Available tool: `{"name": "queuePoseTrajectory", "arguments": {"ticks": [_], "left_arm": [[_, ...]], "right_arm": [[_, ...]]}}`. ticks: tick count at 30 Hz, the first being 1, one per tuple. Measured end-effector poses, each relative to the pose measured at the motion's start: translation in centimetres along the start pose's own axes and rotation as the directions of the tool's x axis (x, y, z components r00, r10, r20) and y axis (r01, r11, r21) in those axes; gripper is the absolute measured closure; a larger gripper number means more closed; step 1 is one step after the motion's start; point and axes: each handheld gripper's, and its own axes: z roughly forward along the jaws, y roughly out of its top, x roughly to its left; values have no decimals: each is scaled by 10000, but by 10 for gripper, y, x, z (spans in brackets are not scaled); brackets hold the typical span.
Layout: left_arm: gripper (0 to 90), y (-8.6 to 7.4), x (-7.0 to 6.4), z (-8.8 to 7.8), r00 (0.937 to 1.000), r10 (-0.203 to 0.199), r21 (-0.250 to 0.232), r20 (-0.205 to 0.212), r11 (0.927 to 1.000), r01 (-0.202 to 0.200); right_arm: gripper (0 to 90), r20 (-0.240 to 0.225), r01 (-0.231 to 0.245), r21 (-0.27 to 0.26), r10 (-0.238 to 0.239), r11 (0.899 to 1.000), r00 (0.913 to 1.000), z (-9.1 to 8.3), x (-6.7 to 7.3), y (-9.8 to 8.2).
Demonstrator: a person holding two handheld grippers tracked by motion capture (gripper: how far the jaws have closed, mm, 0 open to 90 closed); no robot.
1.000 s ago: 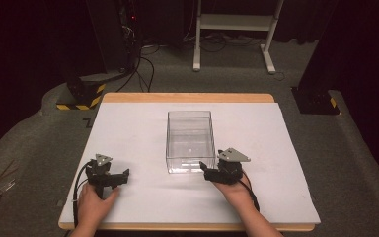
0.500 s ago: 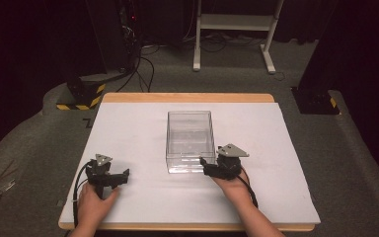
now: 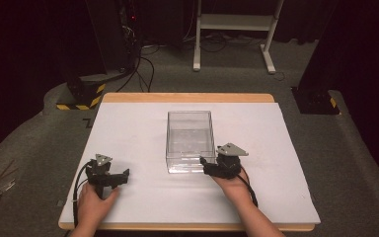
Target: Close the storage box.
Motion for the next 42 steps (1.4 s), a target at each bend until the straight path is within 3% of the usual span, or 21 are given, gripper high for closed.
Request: {"name": "queuePoseTrajectory", "arguments": {"ticks": [22,42], "left_arm": [[6,0,0,0,10000,9,9,-4,10000,-9],[6,0,0,0,10000,14,8,-6,10000,-14]], "right_arm": [[209,27,-120,-32,120,9999,9999,-28,-7,-16],[239,1077,-433,590,368,9973,9935,-56,-52,-57]]}}
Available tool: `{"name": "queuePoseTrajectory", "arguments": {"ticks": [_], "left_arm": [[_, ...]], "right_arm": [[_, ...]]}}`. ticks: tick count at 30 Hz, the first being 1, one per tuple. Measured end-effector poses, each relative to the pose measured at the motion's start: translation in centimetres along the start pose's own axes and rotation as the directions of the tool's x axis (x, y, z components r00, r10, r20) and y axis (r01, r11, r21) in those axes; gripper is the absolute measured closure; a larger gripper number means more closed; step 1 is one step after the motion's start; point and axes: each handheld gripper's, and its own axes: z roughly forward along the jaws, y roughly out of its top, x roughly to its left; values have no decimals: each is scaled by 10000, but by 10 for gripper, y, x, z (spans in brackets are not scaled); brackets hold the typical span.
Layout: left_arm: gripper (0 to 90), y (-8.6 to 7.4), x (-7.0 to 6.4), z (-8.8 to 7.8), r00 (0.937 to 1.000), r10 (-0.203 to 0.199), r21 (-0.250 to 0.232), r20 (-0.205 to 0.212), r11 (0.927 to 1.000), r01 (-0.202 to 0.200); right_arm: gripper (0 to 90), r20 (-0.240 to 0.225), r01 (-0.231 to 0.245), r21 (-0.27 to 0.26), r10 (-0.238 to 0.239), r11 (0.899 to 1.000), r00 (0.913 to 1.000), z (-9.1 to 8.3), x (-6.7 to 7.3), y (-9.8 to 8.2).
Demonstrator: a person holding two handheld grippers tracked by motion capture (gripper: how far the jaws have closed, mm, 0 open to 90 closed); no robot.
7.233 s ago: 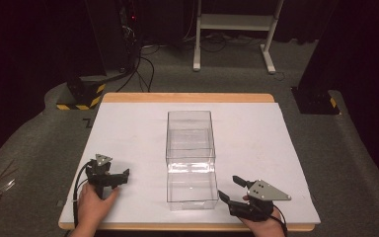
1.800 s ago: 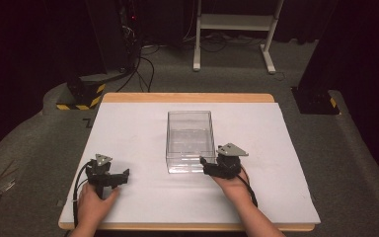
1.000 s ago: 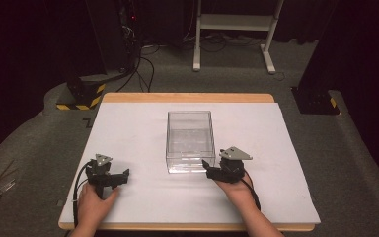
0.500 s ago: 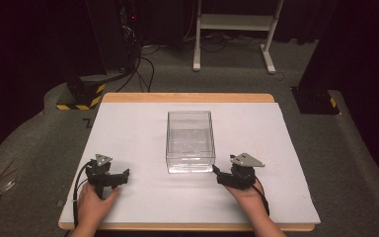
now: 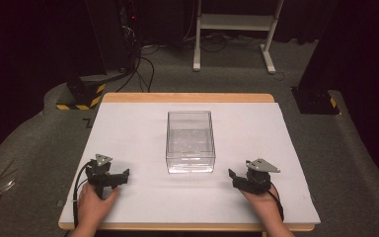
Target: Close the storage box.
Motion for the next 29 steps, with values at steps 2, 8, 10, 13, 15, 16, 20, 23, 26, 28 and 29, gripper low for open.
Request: {"name": "queuePoseTrajectory", "arguments": {"ticks": [2,8,10,13,15,16,20,23,26,28,29], "left_arm": [[6,0,0,0,10000,-3,-4,1,10000,3],[7,0,0,0,10000,15,-7,-1,10000,-15],[7,0,0,0,10000,12,-12,-14,10000,-12],[7,0,0,0,10000,31,-13,-18,10000,-31],[8,0,0,0,10000,12,-12,-25,10000,-12],[7,0,0,0,10000,12,-12,-25,10000,-12],[7,0,0,0,10000,8,-9,-19,10000,-8],[7,0,0,0,10000,22,-13,-16,10000,-22],[7,0,0,0,10000,23,-15,-31,10000,-23],[7,0,0,0,10000,23,-17,-34,10000,-23],[7,0,0,0,10000,23,-17,-34,10000,-23]], "right_arm": [[240,50,-37,45,37,10000,10000,-1,-2,-2],[247,387,-81,240,72,9997,9992,-10,-16,-17],[250,498,-18,207,8,9998,9988,-14,-18,-20],[251,460,55,87,-59,9999,9989,-17,-18,-23],[258,524,491,292,-505,9984,9973,-14,-14,-23],[260,552,550,387,-571,9977,9968,-13,-13,-23],[260,498,625,556,-653,9965,9966,-11,-12,-23],[260,428,635,664,-665,9958,9969,-10,-13,-22],[261,371,596,750,-625,9954,9974,-10,-13,-22],[262,359,526,756,-555,9957,9978,-10,-13,-22],[262,359,526,756,-555,9957,9978,-10,-13,-22]]}}
